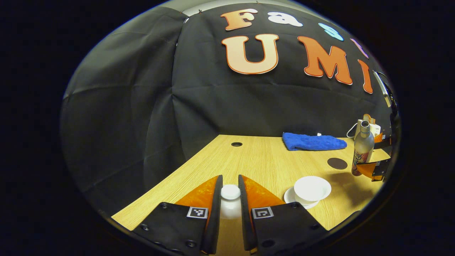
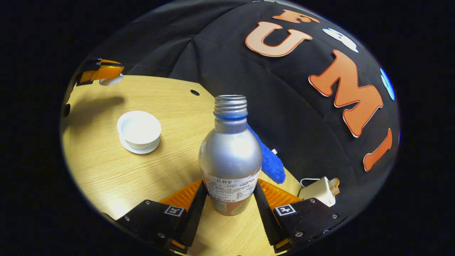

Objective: Open the teacup lid with one hand, grasp the water bottle and pour water into the teacup with the other hand; after pouring, place the water bottle on the coaster and then close the teacup lid.

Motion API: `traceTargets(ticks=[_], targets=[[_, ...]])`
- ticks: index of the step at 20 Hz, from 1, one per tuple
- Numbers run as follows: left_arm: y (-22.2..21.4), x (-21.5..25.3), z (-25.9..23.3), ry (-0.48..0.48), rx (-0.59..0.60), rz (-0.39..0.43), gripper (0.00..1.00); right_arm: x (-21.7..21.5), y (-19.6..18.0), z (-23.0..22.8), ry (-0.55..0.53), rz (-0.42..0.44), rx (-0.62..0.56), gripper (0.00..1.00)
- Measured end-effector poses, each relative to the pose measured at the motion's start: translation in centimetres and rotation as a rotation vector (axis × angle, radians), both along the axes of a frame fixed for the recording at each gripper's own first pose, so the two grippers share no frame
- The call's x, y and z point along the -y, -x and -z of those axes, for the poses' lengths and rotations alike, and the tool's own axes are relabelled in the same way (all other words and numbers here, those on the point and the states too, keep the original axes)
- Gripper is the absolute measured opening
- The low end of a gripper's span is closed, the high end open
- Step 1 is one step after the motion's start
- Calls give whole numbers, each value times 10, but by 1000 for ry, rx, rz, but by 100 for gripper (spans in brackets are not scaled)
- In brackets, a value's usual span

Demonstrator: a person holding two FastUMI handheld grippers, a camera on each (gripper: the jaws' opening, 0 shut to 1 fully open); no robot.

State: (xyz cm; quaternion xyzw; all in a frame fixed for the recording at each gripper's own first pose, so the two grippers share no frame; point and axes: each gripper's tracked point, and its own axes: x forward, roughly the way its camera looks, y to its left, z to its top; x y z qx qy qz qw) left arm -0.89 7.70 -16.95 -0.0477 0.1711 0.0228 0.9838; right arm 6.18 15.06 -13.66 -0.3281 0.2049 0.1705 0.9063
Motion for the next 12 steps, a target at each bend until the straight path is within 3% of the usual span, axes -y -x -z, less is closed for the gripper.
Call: traceTargets(ticks=[12], targets=[[6,-20,17,-7,-36,-32,31,-17,-22,1,259,-71,146,77]])
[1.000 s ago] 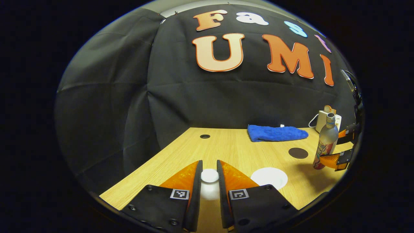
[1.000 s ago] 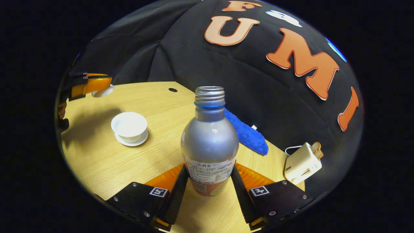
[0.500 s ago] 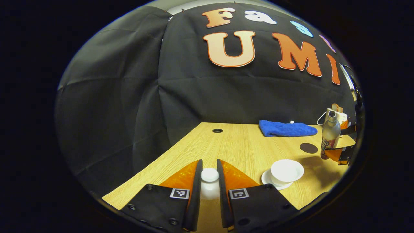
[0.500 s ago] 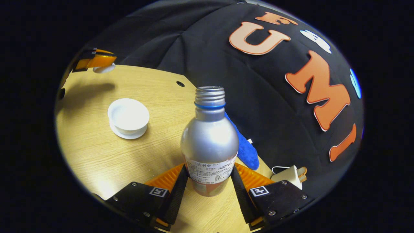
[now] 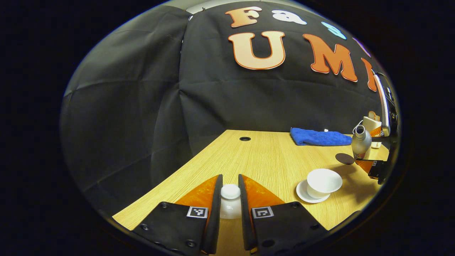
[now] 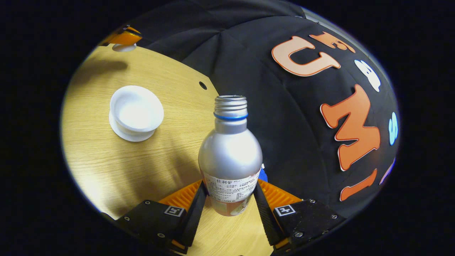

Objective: Open the teacup lid with one hand, grasp the water bottle and pour water into the teacup with the other hand; after pouring, place the water bottle on the coaster and then close the teacup lid.

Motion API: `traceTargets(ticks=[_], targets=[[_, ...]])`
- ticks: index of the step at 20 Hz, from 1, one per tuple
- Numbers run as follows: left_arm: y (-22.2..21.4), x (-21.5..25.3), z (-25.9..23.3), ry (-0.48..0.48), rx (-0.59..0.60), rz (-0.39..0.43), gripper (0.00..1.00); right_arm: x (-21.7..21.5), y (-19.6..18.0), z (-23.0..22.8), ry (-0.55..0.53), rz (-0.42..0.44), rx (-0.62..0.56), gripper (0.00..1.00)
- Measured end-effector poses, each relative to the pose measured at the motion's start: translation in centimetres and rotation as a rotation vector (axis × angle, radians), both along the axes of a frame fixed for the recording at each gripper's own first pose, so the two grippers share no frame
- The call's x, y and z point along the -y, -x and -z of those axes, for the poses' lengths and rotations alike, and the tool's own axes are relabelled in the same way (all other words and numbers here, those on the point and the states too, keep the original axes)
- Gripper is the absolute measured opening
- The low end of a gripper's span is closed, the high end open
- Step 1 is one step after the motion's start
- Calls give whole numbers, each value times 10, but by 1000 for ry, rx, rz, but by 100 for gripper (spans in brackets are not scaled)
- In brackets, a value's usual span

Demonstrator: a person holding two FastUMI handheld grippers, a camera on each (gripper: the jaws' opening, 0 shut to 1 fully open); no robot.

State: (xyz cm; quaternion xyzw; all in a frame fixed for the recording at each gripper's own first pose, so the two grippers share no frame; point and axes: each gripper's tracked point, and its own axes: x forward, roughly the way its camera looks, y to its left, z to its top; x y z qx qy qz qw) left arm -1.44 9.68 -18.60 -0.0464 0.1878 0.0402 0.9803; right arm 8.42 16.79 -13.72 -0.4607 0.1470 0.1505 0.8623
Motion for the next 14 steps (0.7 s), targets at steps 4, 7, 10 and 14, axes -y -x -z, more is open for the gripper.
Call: traceTargets(ticks=[4,7,10,14], targets=[[1,-2,3,8,-2,0,31,-9,1,-2,51,-39,47,81],[1,-4,4,9,-5,-4,31,-18,-1,-7,87,-67,91,77],[3,-6,6,8,-9,-8,36,-23,-1,-10,113,-79,119,77],[6,-9,7,7,-9,-12,31,-28,-5,-21,196,-107,205,77]])
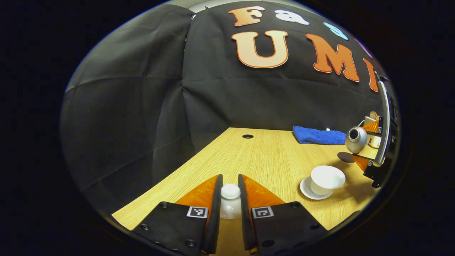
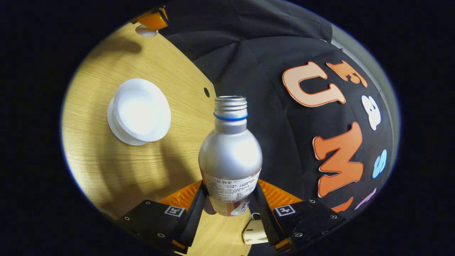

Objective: Open the teacup lid with one hand, grasp the water bottle and pour water into the teacup with the other hand; after pouring, place the water bottle on the coaster and then close the teacup lid.

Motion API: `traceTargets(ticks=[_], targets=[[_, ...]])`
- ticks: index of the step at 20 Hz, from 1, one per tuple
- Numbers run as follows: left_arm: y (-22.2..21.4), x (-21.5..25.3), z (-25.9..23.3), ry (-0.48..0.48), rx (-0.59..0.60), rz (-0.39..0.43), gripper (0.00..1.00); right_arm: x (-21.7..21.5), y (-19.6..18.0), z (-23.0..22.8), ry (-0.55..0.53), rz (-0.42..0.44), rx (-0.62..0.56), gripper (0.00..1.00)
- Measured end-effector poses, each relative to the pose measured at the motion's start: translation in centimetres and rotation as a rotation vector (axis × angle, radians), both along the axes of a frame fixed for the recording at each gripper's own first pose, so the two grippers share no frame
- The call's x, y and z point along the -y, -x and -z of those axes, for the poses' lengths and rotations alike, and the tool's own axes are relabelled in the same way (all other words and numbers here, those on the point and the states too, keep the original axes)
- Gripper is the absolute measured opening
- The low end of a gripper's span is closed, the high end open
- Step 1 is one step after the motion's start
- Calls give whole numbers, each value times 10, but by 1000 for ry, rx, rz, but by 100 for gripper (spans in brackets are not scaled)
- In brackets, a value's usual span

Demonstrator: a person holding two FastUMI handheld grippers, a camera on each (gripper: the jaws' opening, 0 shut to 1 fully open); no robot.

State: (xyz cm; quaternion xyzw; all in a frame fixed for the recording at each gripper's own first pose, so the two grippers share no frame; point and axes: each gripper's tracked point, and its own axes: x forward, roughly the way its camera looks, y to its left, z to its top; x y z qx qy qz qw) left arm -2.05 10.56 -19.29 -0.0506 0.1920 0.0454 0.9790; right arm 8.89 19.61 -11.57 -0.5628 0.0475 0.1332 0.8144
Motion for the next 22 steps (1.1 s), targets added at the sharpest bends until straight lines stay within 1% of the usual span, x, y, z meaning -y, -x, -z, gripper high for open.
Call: traceTargets(ticks=[3,7,17,22], targets=[[1,-1,0,-6,0,-2,31,0,-1,-5,62,-13,50,77],[5,-4,3,-14,0,-9,31,-5,2,-15,182,-44,138,77],[17,-12,-1,-28,8,-19,31,-13,4,-17,291,-101,199,77],[19,-13,0,-28,12,-23,31,-15,5,-21,363,-120,269,76]])
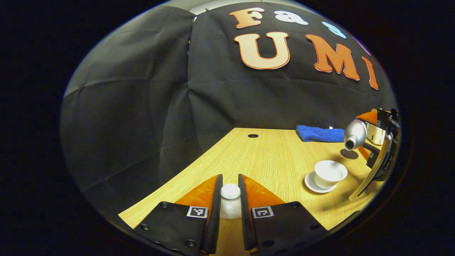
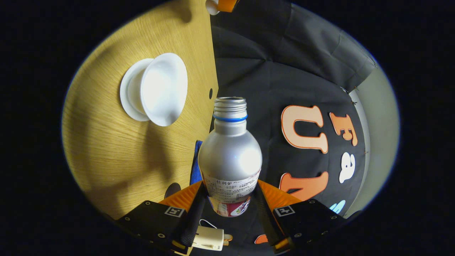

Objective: Open the teacup lid with one hand, grasp the water bottle and pour water into the teacup with the other hand; after pouring, place the water bottle on the coaster and then close the teacup lid.

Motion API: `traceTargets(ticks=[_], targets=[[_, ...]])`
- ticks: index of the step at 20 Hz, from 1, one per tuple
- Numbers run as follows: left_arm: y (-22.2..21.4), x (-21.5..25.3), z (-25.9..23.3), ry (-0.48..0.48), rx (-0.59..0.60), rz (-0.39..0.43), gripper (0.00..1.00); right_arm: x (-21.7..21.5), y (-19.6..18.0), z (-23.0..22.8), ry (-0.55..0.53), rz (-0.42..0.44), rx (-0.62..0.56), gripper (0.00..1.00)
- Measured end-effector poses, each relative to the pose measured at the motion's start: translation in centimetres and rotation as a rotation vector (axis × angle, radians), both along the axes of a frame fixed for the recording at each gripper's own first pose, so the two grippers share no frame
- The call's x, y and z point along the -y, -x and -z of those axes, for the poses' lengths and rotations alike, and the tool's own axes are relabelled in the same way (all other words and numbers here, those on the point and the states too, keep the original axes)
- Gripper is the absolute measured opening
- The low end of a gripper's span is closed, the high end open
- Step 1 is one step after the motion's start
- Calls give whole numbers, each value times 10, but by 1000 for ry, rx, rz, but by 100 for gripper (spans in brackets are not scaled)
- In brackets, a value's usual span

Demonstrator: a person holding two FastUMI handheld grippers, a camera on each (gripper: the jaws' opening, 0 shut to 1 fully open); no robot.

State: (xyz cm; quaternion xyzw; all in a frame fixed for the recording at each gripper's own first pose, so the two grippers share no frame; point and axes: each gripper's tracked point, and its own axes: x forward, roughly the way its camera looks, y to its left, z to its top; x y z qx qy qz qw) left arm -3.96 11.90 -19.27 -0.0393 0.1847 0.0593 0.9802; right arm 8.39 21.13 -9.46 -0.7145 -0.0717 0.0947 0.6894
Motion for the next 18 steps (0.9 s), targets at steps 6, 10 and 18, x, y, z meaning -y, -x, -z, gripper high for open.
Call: traceTargets(ticks=[6,10,18], targets=[[4,-1,-5,-6,9,0,31,-1,3,-3,51,-17,49,76],[5,0,-9,-14,15,3,31,0,2,-5,80,-31,57,77],[9,-2,-10,-19,14,1,31,-4,10,-6,137,-47,137,76]])
